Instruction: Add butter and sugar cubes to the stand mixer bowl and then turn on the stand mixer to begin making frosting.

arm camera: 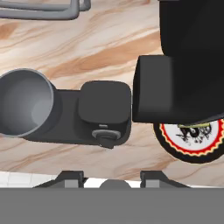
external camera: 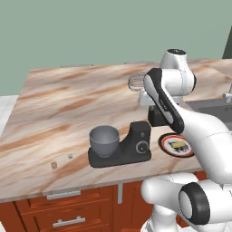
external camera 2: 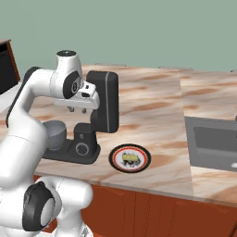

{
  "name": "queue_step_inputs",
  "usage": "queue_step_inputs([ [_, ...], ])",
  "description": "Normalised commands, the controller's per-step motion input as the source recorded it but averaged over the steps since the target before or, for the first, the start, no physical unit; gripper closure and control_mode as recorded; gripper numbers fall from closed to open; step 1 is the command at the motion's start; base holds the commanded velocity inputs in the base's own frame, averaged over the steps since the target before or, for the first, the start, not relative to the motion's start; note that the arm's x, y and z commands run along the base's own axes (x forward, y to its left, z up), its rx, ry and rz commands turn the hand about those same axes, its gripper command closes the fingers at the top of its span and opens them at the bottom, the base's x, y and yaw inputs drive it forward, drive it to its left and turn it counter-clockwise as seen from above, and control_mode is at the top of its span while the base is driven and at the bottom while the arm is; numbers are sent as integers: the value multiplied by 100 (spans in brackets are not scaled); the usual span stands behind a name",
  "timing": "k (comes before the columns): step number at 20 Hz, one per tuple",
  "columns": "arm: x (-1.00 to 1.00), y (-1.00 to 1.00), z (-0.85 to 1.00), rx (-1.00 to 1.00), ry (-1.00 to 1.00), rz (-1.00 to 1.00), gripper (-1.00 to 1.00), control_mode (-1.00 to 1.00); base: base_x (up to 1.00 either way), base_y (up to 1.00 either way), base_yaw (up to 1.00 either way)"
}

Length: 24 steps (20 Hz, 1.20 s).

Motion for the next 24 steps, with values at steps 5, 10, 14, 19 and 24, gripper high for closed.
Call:
queue_step_inputs([
  [5,-30,7,0,0,-7,0,-100,-100,0,0,0],
  [10,-45,35,0,-1,-6,0,-100,-100,0,0,0],
  [14,-29,54,0,-3,0,0,-100,-100,0,0,0],
  [19,-25,71,0,-8,0,0,-100,-100,0,0,0],
  [24,-13,78,0,-9,0,0,-100,-100,0,0,0],
])
